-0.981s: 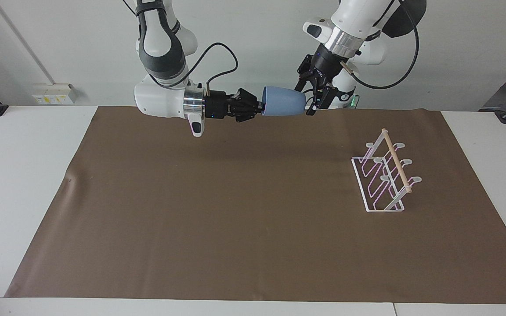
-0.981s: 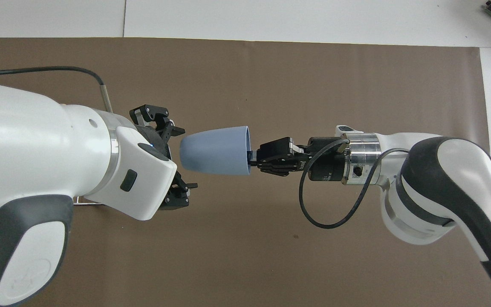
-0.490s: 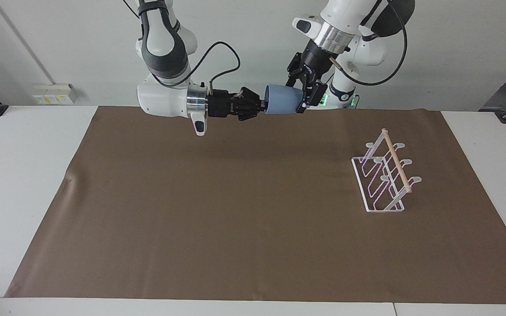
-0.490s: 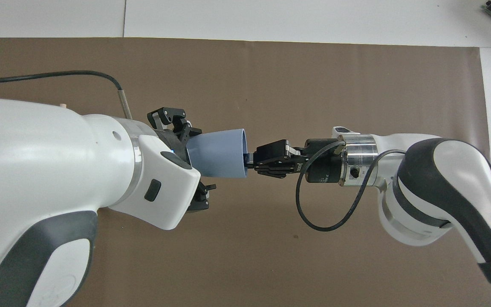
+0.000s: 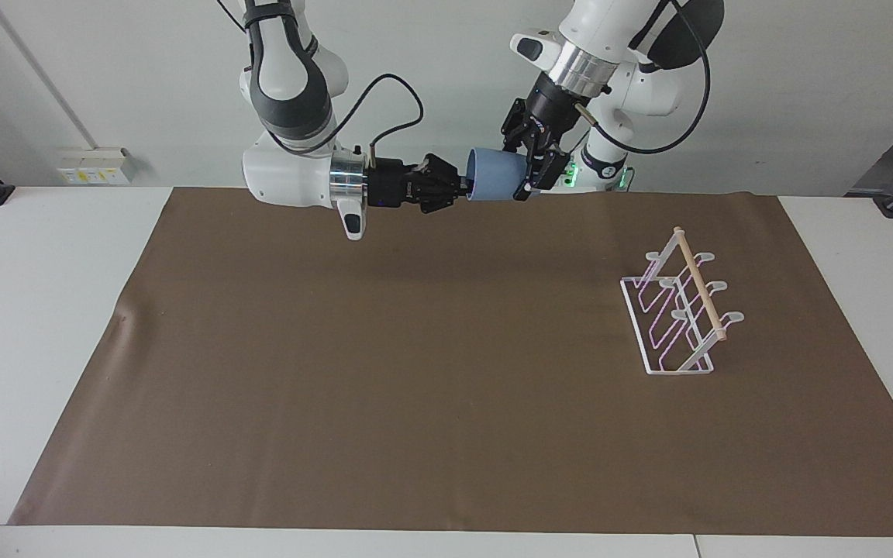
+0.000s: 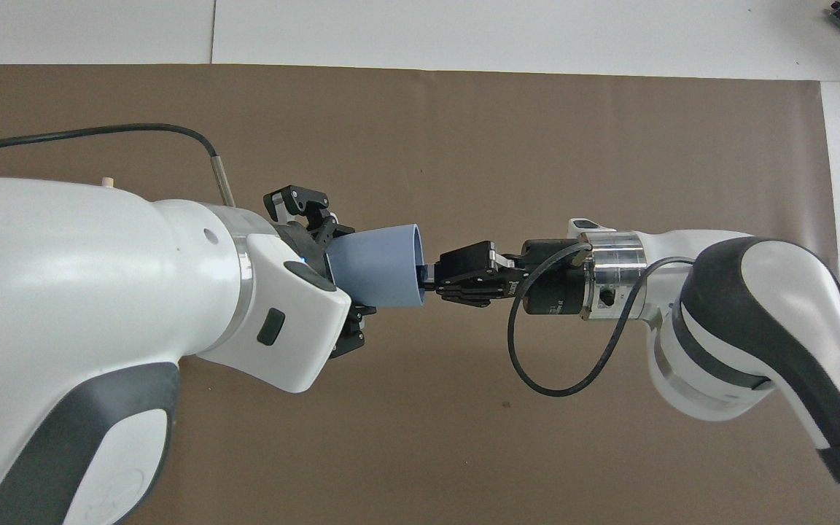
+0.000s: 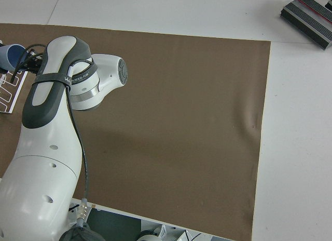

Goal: Hang cup on cup holder
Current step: 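Grasp the cup rim with the left gripper while the right gripper holds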

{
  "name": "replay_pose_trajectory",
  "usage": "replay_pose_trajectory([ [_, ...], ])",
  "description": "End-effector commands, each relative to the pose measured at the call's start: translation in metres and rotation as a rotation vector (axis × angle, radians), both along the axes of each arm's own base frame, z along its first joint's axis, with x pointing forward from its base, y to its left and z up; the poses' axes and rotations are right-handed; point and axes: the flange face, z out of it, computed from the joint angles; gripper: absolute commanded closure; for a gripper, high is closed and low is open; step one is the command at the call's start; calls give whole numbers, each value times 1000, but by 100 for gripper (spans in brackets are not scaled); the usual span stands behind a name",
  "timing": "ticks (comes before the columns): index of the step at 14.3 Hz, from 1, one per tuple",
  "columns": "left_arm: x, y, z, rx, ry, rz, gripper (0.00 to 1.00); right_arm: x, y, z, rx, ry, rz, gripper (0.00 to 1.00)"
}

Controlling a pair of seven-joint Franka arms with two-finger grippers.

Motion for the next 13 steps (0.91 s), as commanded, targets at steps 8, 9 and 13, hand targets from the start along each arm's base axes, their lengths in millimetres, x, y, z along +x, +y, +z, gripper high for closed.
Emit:
replay_pose_trajectory([
  [8,-21,-10,-4,-10,48,56,100,-4,-7,8,30,33,-15,5],
  [9,-19,-7,-5,-9,49,61,100,-1,-13,9,31,39,-27,0],
  [13,-18,-1,-12,5,58,72,100,2,-18,6,9,44,-34,0],
])
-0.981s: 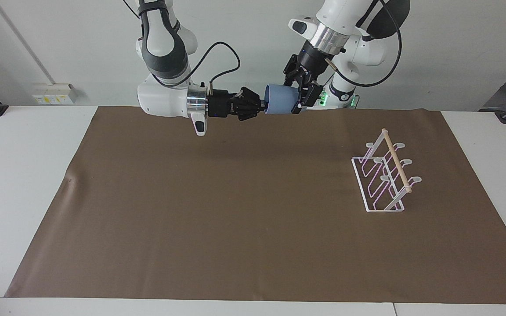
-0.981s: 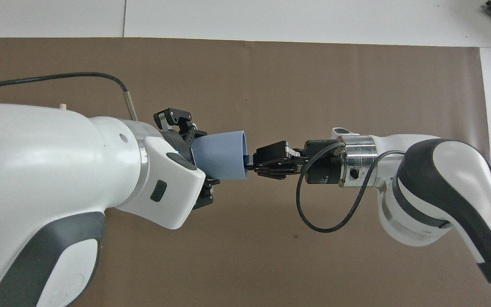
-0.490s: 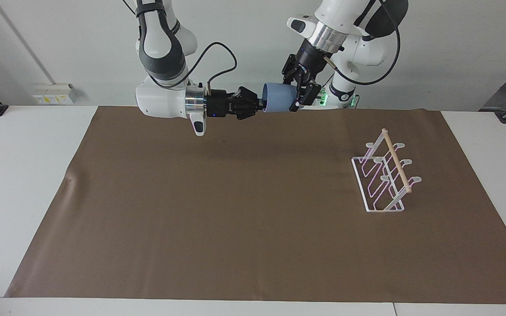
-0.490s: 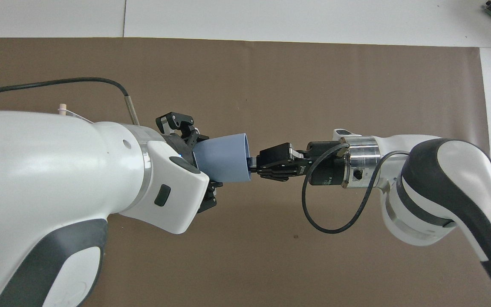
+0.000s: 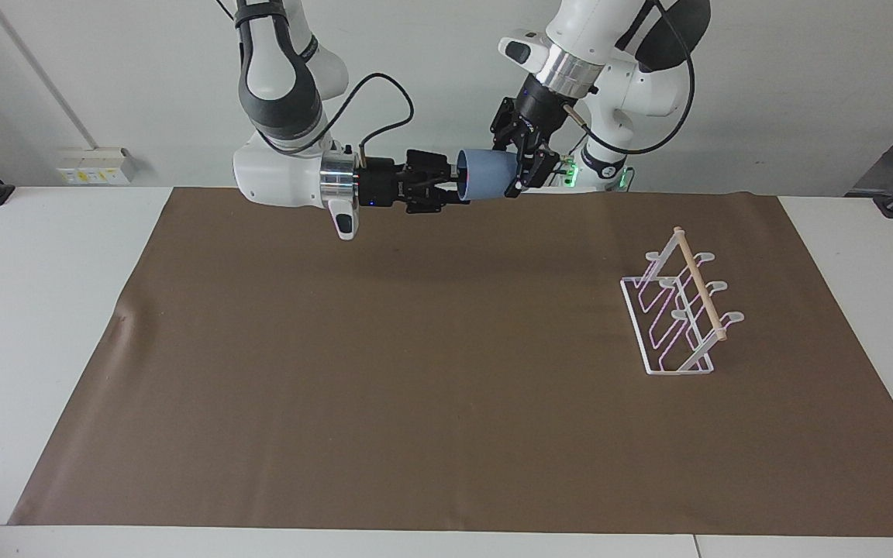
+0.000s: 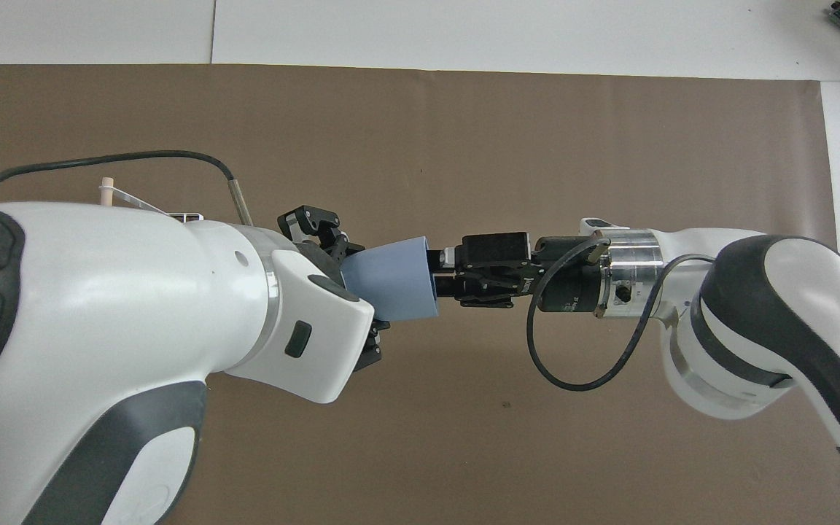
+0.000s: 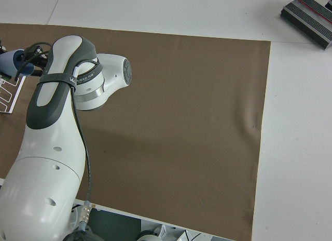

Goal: Hang cup on cup holder
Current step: 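Open the right gripper and withdraw it while the left gripper holds the cup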

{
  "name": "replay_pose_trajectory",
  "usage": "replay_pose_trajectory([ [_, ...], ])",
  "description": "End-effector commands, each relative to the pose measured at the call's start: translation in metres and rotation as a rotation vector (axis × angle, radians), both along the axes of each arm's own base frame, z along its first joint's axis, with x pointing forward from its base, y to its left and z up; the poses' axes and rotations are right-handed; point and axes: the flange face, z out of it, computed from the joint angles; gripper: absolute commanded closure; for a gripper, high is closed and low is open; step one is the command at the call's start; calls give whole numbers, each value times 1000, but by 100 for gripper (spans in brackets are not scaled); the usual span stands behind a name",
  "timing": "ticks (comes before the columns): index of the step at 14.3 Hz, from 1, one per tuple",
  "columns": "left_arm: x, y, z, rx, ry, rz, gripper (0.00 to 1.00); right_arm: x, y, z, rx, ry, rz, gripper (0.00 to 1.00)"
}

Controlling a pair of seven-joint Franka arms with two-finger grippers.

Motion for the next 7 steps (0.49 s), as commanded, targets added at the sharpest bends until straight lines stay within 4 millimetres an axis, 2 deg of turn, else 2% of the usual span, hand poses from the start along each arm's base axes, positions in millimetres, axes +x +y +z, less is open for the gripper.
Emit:
replay_pose_trajectory([
  [1,-8,11,-3,8,9,21,100,2,-9,0,-31,17,-24,0],
  [3,-9,15,-8,27,32,37,100,8,-24,-5,-142,-11,-22,0],
  [7,-11,31,-18,202,19,106,100,23,-48,1,-408,-72,-39,0],
])
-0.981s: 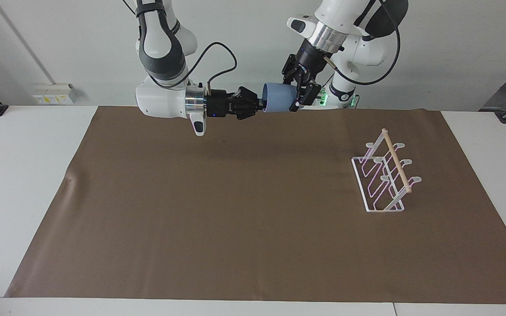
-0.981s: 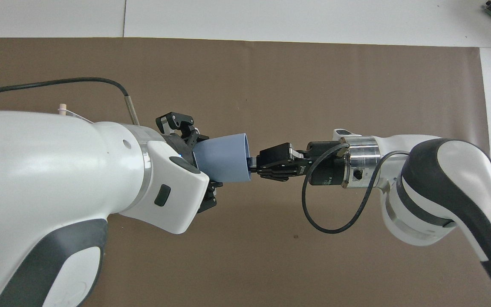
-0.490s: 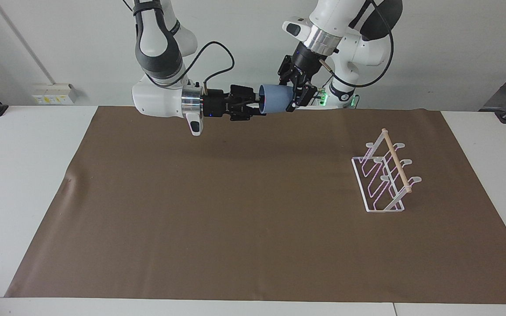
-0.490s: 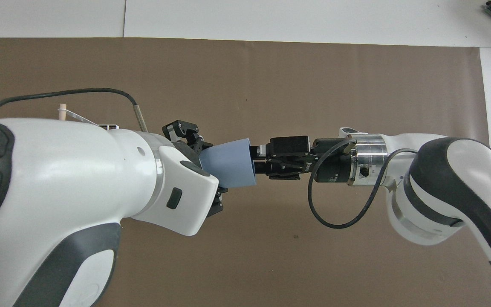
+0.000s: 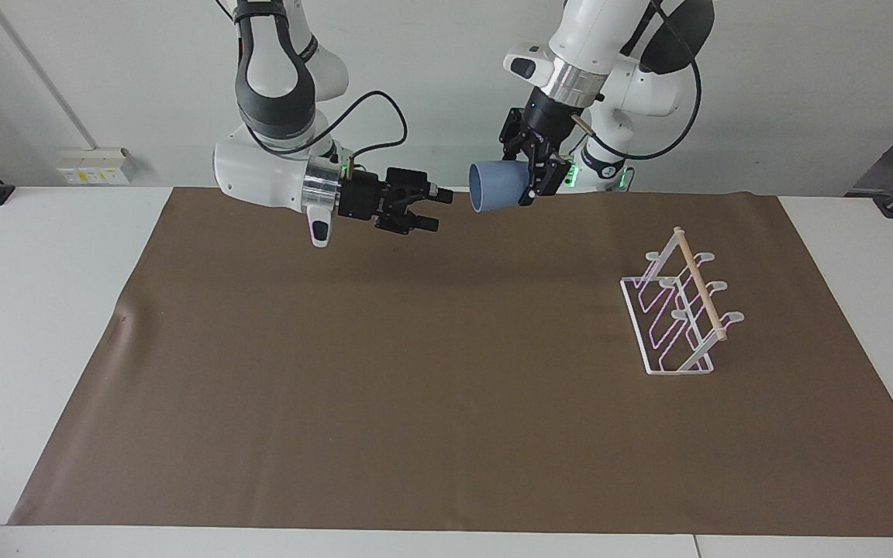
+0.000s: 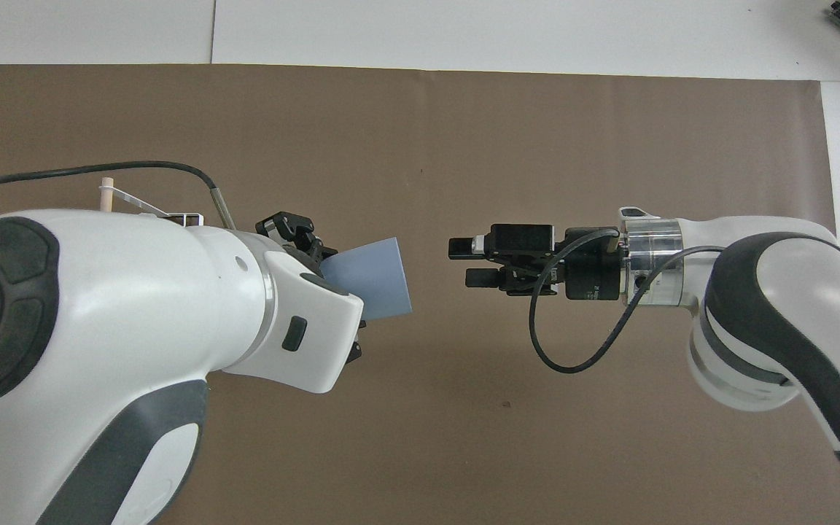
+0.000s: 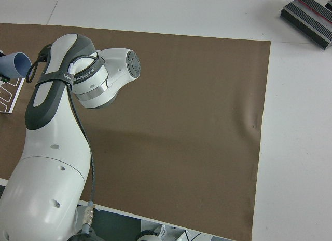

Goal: Hang cup on cup holder
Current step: 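Open the right gripper and withdraw it while the left gripper holds the cup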

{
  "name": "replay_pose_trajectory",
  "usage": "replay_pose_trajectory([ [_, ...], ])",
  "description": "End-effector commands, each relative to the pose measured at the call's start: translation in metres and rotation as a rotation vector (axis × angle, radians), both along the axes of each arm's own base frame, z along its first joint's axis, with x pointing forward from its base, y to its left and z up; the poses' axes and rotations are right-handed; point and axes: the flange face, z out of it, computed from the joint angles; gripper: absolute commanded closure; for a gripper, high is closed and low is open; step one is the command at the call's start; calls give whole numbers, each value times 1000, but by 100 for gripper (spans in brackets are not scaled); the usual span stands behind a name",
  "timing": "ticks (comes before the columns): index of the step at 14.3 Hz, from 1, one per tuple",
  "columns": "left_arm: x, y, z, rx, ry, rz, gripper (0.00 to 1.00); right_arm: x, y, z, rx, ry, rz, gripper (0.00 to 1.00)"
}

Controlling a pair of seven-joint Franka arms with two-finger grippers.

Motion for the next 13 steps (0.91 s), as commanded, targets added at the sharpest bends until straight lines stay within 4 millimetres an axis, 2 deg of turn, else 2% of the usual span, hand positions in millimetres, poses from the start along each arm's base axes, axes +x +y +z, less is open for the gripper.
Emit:
replay_pose_trajectory([
  [1,-10,25,-5,131,14,31,100,10,-15,11,-179,-45,-10,0],
  [4,-3,49,-19,305,22,46,100,16,-30,10,-402,-114,9,0],
  [5,1,59,-27,361,27,56,100,18,-36,9,-494,-144,17,0],
  [8,11,79,-33,516,-5,74,100,21,-51,6,-792,-238,93,0],
  [9,17,85,-42,571,9,78,100,22,-56,8,-894,-265,122,0],
  [11,23,91,-56,666,30,78,100,23,-72,14,-1053,-284,155,0],
  [13,35,92,-77,787,37,61,100,26,-91,24,-1096,-267,151,0],
])
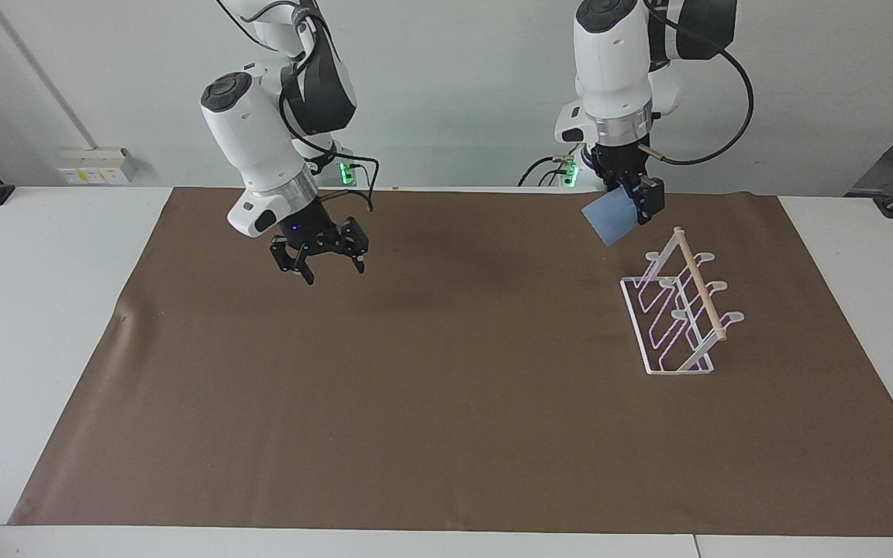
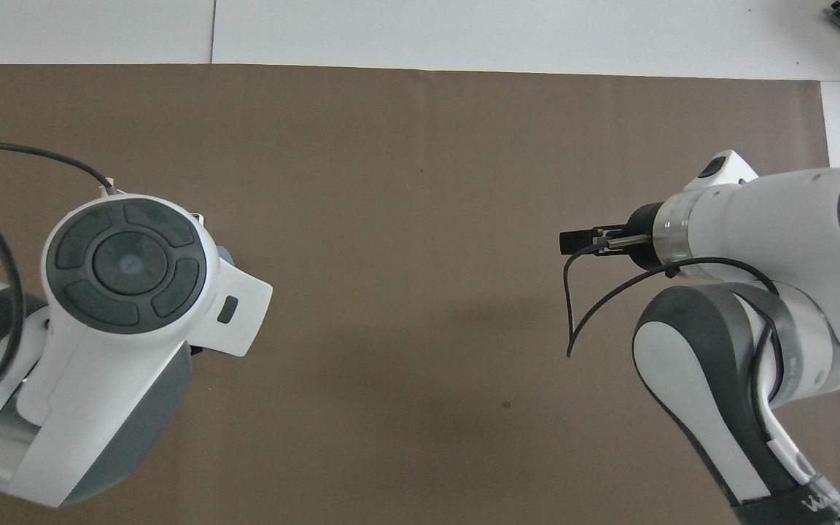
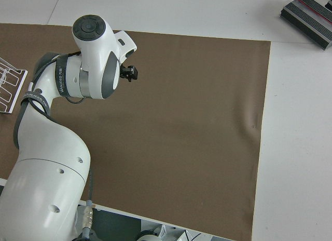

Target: Hang cup on cup holder

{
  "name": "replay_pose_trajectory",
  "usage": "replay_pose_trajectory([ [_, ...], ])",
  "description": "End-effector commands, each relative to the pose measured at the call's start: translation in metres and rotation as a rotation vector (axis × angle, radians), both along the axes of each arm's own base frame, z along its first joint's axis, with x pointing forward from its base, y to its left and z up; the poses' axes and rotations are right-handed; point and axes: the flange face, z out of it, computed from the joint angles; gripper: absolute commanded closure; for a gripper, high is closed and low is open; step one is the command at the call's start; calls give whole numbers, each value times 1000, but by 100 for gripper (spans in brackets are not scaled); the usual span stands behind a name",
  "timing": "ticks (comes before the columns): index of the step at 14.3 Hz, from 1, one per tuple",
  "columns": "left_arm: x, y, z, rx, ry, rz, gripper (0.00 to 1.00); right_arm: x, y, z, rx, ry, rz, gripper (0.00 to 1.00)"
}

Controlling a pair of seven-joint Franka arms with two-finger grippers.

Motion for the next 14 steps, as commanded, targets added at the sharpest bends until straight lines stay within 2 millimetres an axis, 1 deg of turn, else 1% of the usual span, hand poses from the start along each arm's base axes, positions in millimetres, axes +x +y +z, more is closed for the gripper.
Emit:
replay_pose_trajectory([
  [1,14,-2,-27,153,21,-9,100,4,-28,24,-81,-1,-17,0],
  [3,23,1,-41,232,28,-15,100,9,-43,49,-151,-7,-33,0],
  [5,32,3,-57,296,26,-32,100,7,-54,74,-158,27,-52,0],
  [6,36,6,-57,327,9,-42,100,6,-58,88,-159,38,-62,0],
  [7,42,10,-61,360,3,-50,100,3,-63,102,-156,56,-83,0],
  [9,46,12,-70,400,9,-68,100,-2,-68,136,-143,75,-144,0],
  [10,52,8,-87,450,20,-90,100,-6,-71,150,-139,85,-162,0],
  [11,58,7,-94,496,16,-103,100,-9,-77,158,-138,96,-186,0],
  [13,67,8,-109,528,17,-123,100,-16,-92,174,-142,125,-209,0],
  [14,71,9,-113,557,8,-137,100,-18,-99,181,-150,128,-221,0],
])
